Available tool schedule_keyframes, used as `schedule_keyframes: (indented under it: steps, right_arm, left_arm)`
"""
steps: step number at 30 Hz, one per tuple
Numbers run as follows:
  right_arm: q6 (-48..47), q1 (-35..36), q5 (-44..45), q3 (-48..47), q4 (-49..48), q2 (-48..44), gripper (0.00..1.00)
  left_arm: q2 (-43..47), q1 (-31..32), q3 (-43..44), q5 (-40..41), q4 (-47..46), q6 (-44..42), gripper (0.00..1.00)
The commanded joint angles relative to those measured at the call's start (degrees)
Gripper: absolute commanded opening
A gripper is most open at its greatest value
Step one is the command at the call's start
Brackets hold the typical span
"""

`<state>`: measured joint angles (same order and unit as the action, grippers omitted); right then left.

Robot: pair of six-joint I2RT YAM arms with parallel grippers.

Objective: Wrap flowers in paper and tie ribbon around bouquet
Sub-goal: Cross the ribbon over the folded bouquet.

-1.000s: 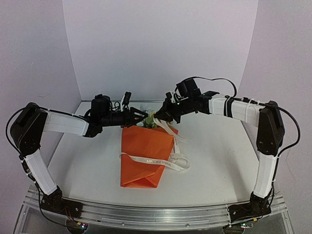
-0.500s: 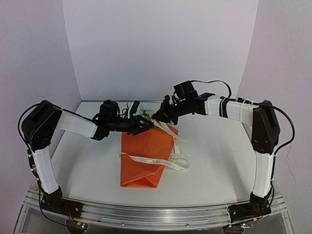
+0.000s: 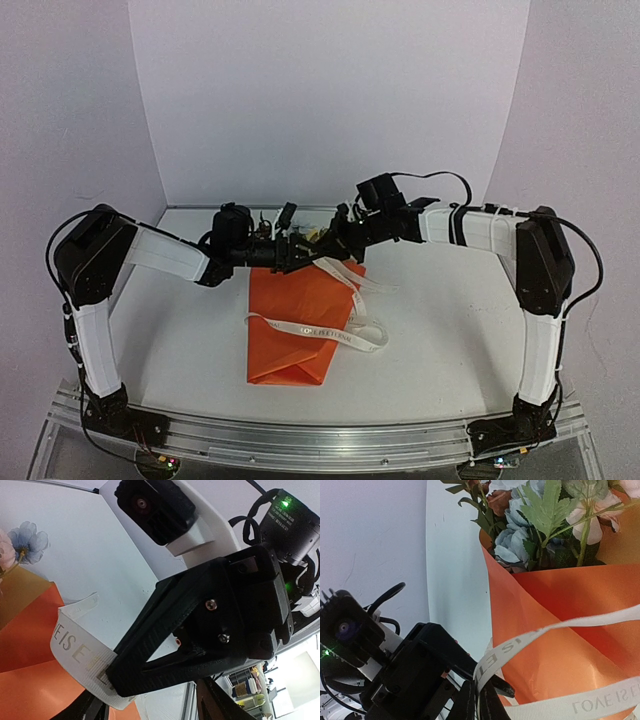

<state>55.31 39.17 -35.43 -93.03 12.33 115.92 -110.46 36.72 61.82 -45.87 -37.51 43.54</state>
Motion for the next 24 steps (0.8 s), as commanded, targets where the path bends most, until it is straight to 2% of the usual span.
schedule_keyframes:
  steps: [1, 4, 9, 13, 16, 19, 24]
  right_arm:
    - [-3.0, 0.3, -3.3, -0.2, -0.9, -2.4, 0.06]
    - [-3.4, 0.3, -3.5, -0.3, -0.9, -2.6, 0.07]
    - [-4.4, 0.3, -2.3, 0.7, -0.3, -3.8, 0.13]
    - [-6.8, 0.3, 1.4, 3.6, 1.0, -6.8, 0.31]
    - [-8.5, 0.3, 5.2, 6.7, 2.1, -10.4, 0.5]
    - [-10.4, 0.2, 10.0, 10.6, 4.0, -14.9, 0.7]
    - [-12.4, 0.2, 19.1, 20.0, 8.2, -22.8, 0.81]
  left_arm:
    - [-1.5, 0.8, 3.4, -2.0, -3.4, 0.8, 0.56]
    - [-1.8, 0.9, 3.7, -2.4, -3.8, 1.3, 0.46]
    - [-2.0, 0.9, 3.6, -2.0, -3.6, 1.9, 0.2]
    - [-1.1, 0.9, 2.4, -0.1, -3.0, 2.0, 0.05]
    - [-0.4, 0.9, 1.9, 1.9, -1.3, 1.2, 0.0]
    - [0.4, 0.9, 1.1, 4.1, -0.1, 0.9, 0.0]
    - [1.7, 0.9, 0.0, 7.5, 1.8, 0.2, 0.0]
